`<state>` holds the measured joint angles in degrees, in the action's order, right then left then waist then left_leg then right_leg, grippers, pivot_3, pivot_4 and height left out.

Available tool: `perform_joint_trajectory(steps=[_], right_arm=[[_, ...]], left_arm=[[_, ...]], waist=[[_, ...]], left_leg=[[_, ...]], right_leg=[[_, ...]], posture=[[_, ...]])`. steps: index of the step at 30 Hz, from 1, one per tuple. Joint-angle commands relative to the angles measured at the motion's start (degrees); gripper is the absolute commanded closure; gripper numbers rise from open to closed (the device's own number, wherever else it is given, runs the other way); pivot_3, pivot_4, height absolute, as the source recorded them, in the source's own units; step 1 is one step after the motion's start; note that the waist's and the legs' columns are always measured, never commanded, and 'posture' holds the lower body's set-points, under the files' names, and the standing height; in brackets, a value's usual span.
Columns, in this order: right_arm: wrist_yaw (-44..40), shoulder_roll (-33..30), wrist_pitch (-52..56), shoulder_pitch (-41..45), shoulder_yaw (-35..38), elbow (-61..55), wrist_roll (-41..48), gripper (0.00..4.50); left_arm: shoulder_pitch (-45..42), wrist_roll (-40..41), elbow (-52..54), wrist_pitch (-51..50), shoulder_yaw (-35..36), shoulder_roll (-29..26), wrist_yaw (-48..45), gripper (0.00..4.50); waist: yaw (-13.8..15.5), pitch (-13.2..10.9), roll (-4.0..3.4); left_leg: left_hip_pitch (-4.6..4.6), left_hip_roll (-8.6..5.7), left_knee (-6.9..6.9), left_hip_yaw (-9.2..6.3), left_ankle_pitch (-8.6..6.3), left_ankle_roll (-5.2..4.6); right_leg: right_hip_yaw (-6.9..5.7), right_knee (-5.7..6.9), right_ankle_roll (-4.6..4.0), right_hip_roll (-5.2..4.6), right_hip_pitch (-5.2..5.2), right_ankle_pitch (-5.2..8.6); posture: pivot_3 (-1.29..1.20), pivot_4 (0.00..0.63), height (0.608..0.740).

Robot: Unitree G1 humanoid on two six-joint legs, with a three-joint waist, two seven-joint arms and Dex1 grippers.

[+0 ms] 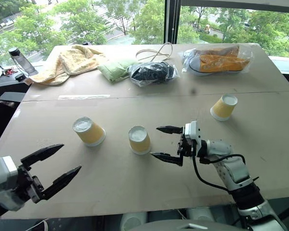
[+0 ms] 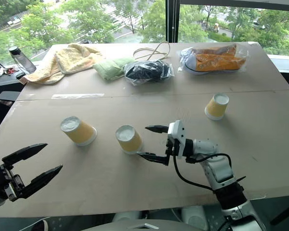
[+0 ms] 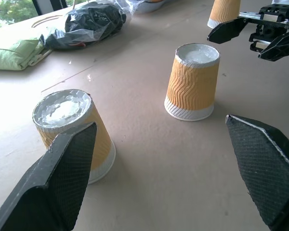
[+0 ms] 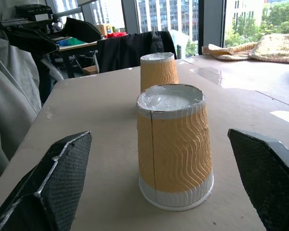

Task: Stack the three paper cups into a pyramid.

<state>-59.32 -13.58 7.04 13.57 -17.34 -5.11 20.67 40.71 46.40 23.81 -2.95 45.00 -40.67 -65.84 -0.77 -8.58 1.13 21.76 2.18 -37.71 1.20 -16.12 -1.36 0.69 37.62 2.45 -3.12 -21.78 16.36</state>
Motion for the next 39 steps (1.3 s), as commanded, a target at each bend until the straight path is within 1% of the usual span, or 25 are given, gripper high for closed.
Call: perform_joint_trajectory(steps=[1, 6, 10, 17, 22, 26, 29, 32, 33, 36, 39], right_arm=[[-0.3, 1.7, -1.1, 3.3, -1.2, 1.0, -0.4, 0.00], [1.2, 3.9, -1.3, 7.2, -2.3, 4.8, -2.5, 0.00], [2.4, 5.6, -1.9, 9.7, -2.7, 7.8, -4.2, 0.00], [4.7, 9.0, -1.8, 13.7, -4.3, 12.0, -7.4, 0.00], [5.0, 10.0, -0.6, 14.7, -4.8, 13.2, -8.0, 0.00], [3.4, 9.9, 0.4, 14.6, -5.2, 12.4, -7.5, 0.00], [2.8, 9.8, 1.2, 14.5, -5.2, 11.8, -7.3, 0.83], [2.7, 9.8, 1.1, 14.5, -5.1, 11.9, -7.4, 2.21], [2.6, 9.8, 1.0, 14.4, -5.1, 12.0, -7.5, 2.38], [2.5, 9.7, 1.0, 14.1, -5.1, 11.7, -7.3, 2.38], [2.6, 8.8, 1.9, 13.3, -4.2, 9.9, -6.6, 2.38]], left_arm=[[0.7, 2.8, 3.0, -1.7, 3.0, 1.3, 0.3, 0.10], [1.3, 4.5, 5.8, -4.6, 3.0, 2.9, 0.4, 0.10], [2.0, 5.4, 7.1, -6.4, 3.1, 3.0, -0.9, 0.10], [1.7, 6.2, 8.1, -8.7, 2.8, 2.7, -1.4, 0.10], [1.0, 5.8, 8.1, -9.6, 2.7, 2.7, -1.5, 0.10], [1.1, 5.7, 8.2, -10.2, 2.5, 2.9, -2.0, 0.10], [0.9, 5.6, 8.3, -10.5, 2.4, 2.9, -2.1, 0.00], [0.7, 5.7, 8.3, -10.5, 2.4, 2.8, -2.5, 0.00], [0.7, 5.7, 8.3, -10.6, 2.3, 2.8, -2.8, 0.00], [0.7, 5.4, 8.6, -10.6, 2.1, 2.4, -3.6, 0.00], [-1.0, 7.5, 12.6, -13.1, 1.0, -0.4, -2.8, 0.00]], waist=[[-0.1, 0.0, -0.01], [-0.3, 0.0, -0.01], [-0.2, 0.0, -0.03], [-0.4, 0.0, -0.06], [-0.4, -0.1, -0.12], [-0.5, -0.1, -0.13], [-0.6, -0.1, -0.14], [-0.7, -0.1, -0.14], [-0.9, -0.1, -0.14], [-1.3, -0.1, -0.14], [-1.3, -0.1, -0.14]], left_leg=[[-0.01, 0.00, 0.00, 0.02, 0.00, 0.00], [-0.03, 0.02, 0.00, -0.01, 0.00, 0.01], [-0.01, 0.02, 0.00, -0.05, 0.00, 0.01], [-0.03, 0.02, 0.00, -0.02, 0.01, 0.02], [0.00, 0.02, 0.00, -0.03, 0.01, 0.03], [-0.01, 0.01, 0.00, -0.02, 0.01, 0.03], [0.00, 0.02, 0.00, -0.02, 0.01, 0.03], [0.01, 0.02, 0.01, -0.02, 0.01, 0.03], [0.01, 0.02, 0.01, -0.02, 0.01, 0.03], [0.02, 0.02, 0.01, -0.02, 0.01, 0.04], [0.03, 0.02, 0.02, -0.05, 0.00, 0.04]], right_leg=[[0.01, 0.01, 0.00, 0.00, 0.00, 0.00], [0.01, 0.06, 0.00, 0.01, -0.01, -0.01], [0.01, 0.05, 0.12, 0.01, -0.02, -0.08], [0.01, 0.07, -0.01, 0.00, -0.02, 0.00], [0.01, 0.06, 0.00, 0.00, -0.05, -0.01], [0.02, 0.06, -0.01, -0.04, -0.05, -0.01], [0.03, 0.07, -0.01, -0.07, -0.07, 0.00], [0.04, 0.07, -0.01, -0.13, -0.09, -0.01], [0.04, 0.07, -0.01, -0.14, -0.09, -0.01], [0.06, 0.06, -0.01, -0.17, -0.09, -0.01], [0.07, 0.07, -0.01, -0.19, -0.10, -0.01]], posture=[[0.00, 0.150, 0.740], [0.00, 0.150, 0.740], [0.00, 0.150, 0.740], [0.00, 0.150, 0.740], [0.00, 0.150, 0.740], [0.00, 0.150, 0.740], [0.00, 0.150, 0.740], [0.00, 0.150, 0.740], [0.00, 0.150, 0.740], [0.00, 0.150, 0.740], [0.00, 0.150, 0.740]])
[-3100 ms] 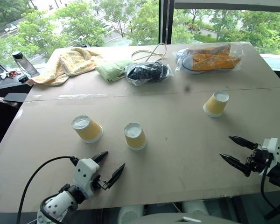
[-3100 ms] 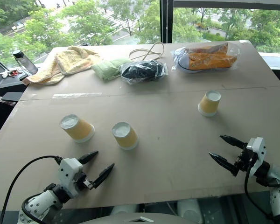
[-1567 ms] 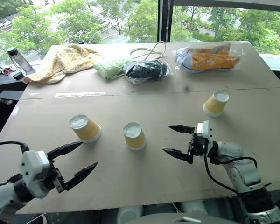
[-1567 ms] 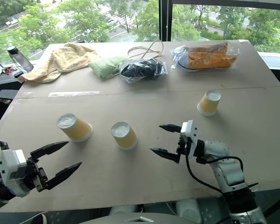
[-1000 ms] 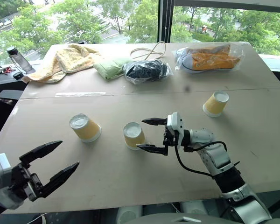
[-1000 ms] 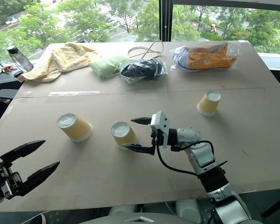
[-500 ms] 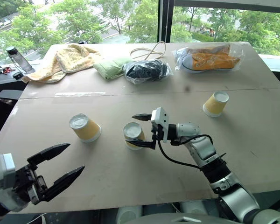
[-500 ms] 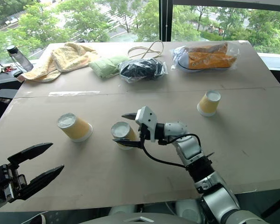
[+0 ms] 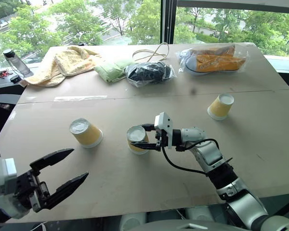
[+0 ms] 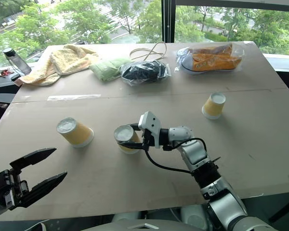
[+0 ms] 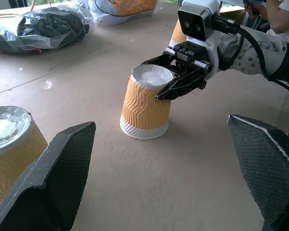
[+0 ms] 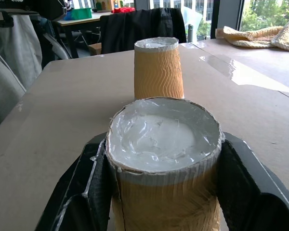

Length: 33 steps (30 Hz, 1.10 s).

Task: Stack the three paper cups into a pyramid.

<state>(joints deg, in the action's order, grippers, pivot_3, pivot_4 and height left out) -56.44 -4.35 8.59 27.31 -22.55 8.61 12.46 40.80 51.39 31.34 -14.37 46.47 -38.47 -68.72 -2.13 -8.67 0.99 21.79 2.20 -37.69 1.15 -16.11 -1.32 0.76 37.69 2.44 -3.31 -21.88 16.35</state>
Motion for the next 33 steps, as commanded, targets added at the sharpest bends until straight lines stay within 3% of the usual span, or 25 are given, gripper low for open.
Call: perform_joint_trajectory(steps=[1, 6, 9, 14, 27, 32, 33], right_arm=[[0.0, -0.9, 0.9, -0.6, 1.6, -4.4, 1.9, 2.38], [2.9, -4.6, 2.2, -2.3, 6.5, -7.6, 3.2, 2.38], [4.4, -9.5, 2.3, -6.1, 11.5, -11.4, 4.2, 2.38], [8.6, -16.7, 5.1, -14.7, 19.3, -17.9, 5.3, 2.38], [11.9, -18.7, 5.5, -18.5, 21.4, -19.8, 6.6, 2.38], [10.2, -19.1, 6.2, -18.6, 23.2, -21.1, 10.3, 0.01], [9.8, -19.1, 6.4, -18.6, 23.8, -21.6, 11.4, 0.01]], left_arm=[[-2.0, 3.1, 6.0, -2.4, -0.8, -3.6, 0.5, 0.00], [-7.7, 4.3, 8.2, -6.1, -4.1, -8.1, 2.5, 0.00], [-13.9, 6.9, 10.0, -10.3, -10.8, -10.3, 6.8, 0.00], [-26.1, 3.0, 8.3, -12.9, -23.5, -11.6, 9.8, 0.00], [-33.4, -1.5, 1.6, -12.3, -28.7, -12.3, 4.4, 0.00], [-33.3, -2.3, 1.5, -11.1, -28.1, -11.2, 3.7, 0.00], [-33.3, -2.7, 1.5, -10.5, -27.8, -11.0, 3.6, 0.00]], waist=[[0.2, 0.0, 0.03], [-0.1, 0.0, 0.02], [0.5, 0.0, 0.00], [1.3, -0.1, -0.09], [1.3, 0.0, -0.08], [1.4, -0.1, -0.11], [1.4, -0.1, -0.11]], left_leg=[[0.03, 0.00, 0.00, -0.05, 0.00, 0.01], [0.05, -0.06, 0.01, -0.04, 0.04, 0.07], [0.06, -0.10, 0.08, -0.07, 0.04, 0.08], [0.05, -0.15, 0.21, -0.01, 0.05, 0.08], [-0.08, -0.05, 0.21, 0.09, 0.06, 0.06], [-0.05, -0.05, 0.21, 0.08, 0.06, 0.06], [-0.03, -0.05, 0.21, 0.08, 0.06, 0.06]], right_leg=[[-0.02, 0.00, 0.00, -0.02, 0.00, 0.00], [0.01, -0.01, 0.06, -0.13, -0.01, -0.04], [-0.05, -0.04, 0.16, -0.17, -0.01, -0.10], [0.01, -0.10, 0.20, 0.14, -0.01, -0.11], [0.08, 0.00, 0.20, 0.48, -0.01, -0.11], [0.08, 0.00, 0.20, 0.47, -0.03, -0.11], [0.08, -0.01, 0.20, 0.47, -0.05, -0.11]], posture=[[0.00, 0.150, 0.740], [0.00, 0.150, 0.740], [0.00, 0.150, 0.740], [0.00, 0.150, 0.740], [0.00, 0.150, 0.740], [0.00, 0.150, 0.740], [0.00, 0.150, 0.740]])
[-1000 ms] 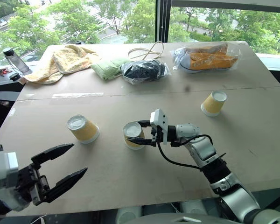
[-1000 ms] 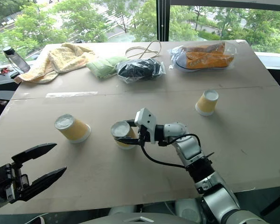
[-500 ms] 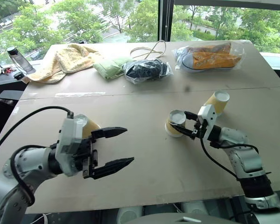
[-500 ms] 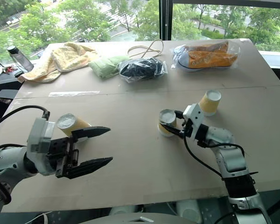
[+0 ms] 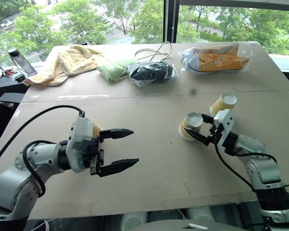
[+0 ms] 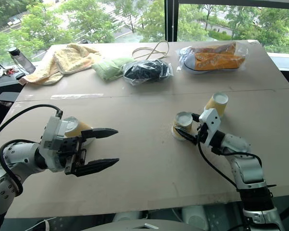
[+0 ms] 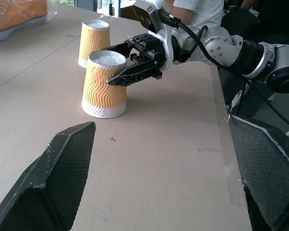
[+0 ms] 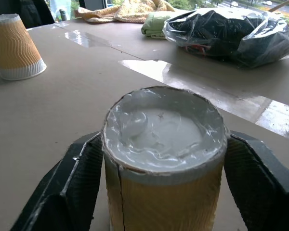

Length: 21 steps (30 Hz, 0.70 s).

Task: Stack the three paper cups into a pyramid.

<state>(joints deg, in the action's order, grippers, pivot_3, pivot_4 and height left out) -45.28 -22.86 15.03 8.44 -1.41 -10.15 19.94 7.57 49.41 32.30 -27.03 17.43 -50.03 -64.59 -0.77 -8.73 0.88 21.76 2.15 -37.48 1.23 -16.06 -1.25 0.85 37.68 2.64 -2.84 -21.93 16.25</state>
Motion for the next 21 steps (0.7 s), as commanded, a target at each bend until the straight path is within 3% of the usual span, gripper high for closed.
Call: perform_joint_trajectory(steps=[1, 8, 15, 21], right_arm=[[-1.8, -1.0, -0.2, 0.6, 3.2, -3.1, 4.5, 0.01], [-5.0, -4.0, 0.3, 1.1, 6.2, -6.2, 9.8, 0.01], [-9.8, -8.4, 2.7, 4.2, 6.3, -10.7, 15.7, 0.01], [-9.9, -8.1, 6.4, 7.9, 3.8, -12.8, 18.5, 0.01]], left_arm=[[0.3, -0.4, 0.7, 2.6, 2.4, 0.8, -0.7, 0.00], [4.2, 1.5, 3.2, 6.0, 11.1, 6.6, 4.0, 0.00], [8.3, -6.0, 6.6, 8.8, 18.4, 20.7, 28.5, 0.00], [10.4, -20.3, 3.2, 12.6, 15.1, 28.9, 40.8, 0.00]], waist=[[0.0, 0.0, 0.00], [0.0, 0.0, 0.00], [0.0, 0.0, 0.13], [0.3, 0.1, 0.20]], left_leg=[[0.00, 0.00, 0.00, 0.00, 0.00, 0.00], [0.01, 0.04, 0.00, -0.04, 0.00, 0.00], [0.02, 0.03, -0.02, -0.14, 0.00, 0.00], [0.00, 0.01, -0.04, -0.18, 0.00, 0.00]], right_leg=[[0.00, -0.01, 0.00, 0.00, 0.00, 0.00], [0.02, -0.02, 0.01, -0.03, 0.00, 0.00], [0.04, 0.00, 0.02, -0.13, 0.05, -0.01], [0.00, 0.00, 0.02, -0.15, 0.12, -0.02]], posture=[[0.00, 0.150, 0.740], [0.00, 0.150, 0.740], [0.00, 0.150, 0.740], [0.00, 0.150, 0.740]])
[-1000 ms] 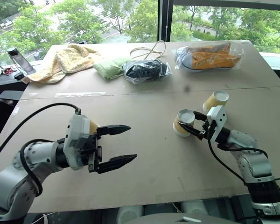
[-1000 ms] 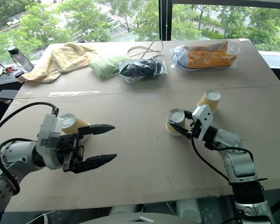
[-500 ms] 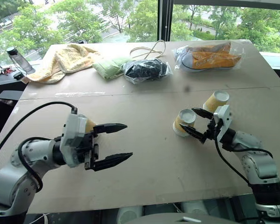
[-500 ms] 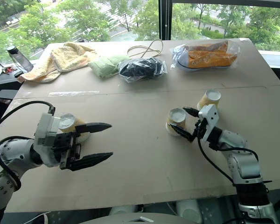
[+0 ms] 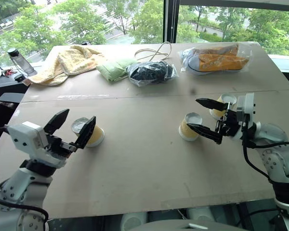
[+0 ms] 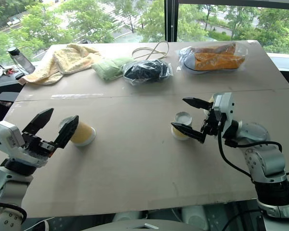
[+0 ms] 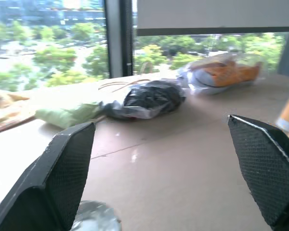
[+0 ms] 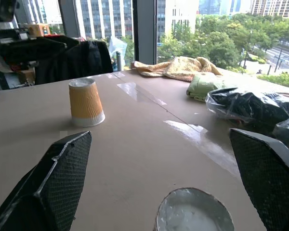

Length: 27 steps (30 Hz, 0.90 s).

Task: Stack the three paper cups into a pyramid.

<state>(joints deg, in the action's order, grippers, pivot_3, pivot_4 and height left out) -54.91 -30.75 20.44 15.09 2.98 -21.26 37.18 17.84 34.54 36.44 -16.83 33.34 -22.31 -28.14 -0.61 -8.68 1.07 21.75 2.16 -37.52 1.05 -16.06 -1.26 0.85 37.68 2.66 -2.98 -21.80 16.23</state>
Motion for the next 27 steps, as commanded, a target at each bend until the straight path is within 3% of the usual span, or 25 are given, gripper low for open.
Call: perform_joint_trajectory(steps=[1, 11, 21, 26, 27], right_arm=[[0.0, -0.1, 1.3, 1.8, -0.8, -1.6, 1.2, 0.01], [-1.5, -0.6, 2.3, 1.2, -0.7, -4.3, 4.0, 0.01], [-1.6, -1.8, 2.2, -0.3, -0.1, -5.1, 4.4, 0.01], [-1.4, -1.9, 2.1, -0.3, -0.2, -5.2, 4.5, 0.00], [-1.4, -2.0, 2.1, -0.3, -0.2, -5.2, 4.5, 0.00]], left_arm=[[0.4, -7.1, -1.4, 2.7, -1.7, 1.6, 5.2, 0.00], [-2.2, -11.9, -7.7, 1.1, -8.8, 0.9, 6.2, 0.00], [-5.7, -12.2, -13.3, 2.6, -8.9, -1.3, 4.7, 0.00], [-6.9, -12.0, -14.0, 2.5, -9.0, -1.7, 3.7, 2.14], [-7.0, -11.9, -14.0, 2.3, -9.2, -1.8, 3.4, 2.22]], waist=[[0.2, 0.0, 0.01], [0.0, 0.0, 0.03], [-0.1, 0.0, 0.03], [0.0, 0.0, 0.03], [0.0, 0.0, 0.03]], left_leg=[[0.01, 0.00, 0.00, -0.04, 0.00, 0.00], [0.01, -0.02, -0.01, 0.03, 0.00, 0.00], [0.01, -0.02, -0.01, 0.04, 0.00, 0.00], [0.02, -0.02, -0.01, 0.02, 0.00, 0.00], [0.02, -0.02, -0.01, 0.03, 0.00, 0.00]], right_leg=[[-0.05, -0.01, 0.00, 0.00, 0.00, 0.00], [-0.01, -0.03, 0.00, -0.04, 0.01, 0.00], [-0.01, -0.03, 0.00, -0.07, 0.01, 0.00], [-0.03, -0.03, 0.00, -0.10, 0.01, 0.00], [-0.02, -0.03, 0.00, -0.11, 0.01, 0.00]], posture=[[0.00, 0.150, 0.740], [0.00, 0.150, 0.740], [0.00, 0.150, 0.740], [0.00, 0.150, 0.740], [0.00, 0.150, 0.740]])
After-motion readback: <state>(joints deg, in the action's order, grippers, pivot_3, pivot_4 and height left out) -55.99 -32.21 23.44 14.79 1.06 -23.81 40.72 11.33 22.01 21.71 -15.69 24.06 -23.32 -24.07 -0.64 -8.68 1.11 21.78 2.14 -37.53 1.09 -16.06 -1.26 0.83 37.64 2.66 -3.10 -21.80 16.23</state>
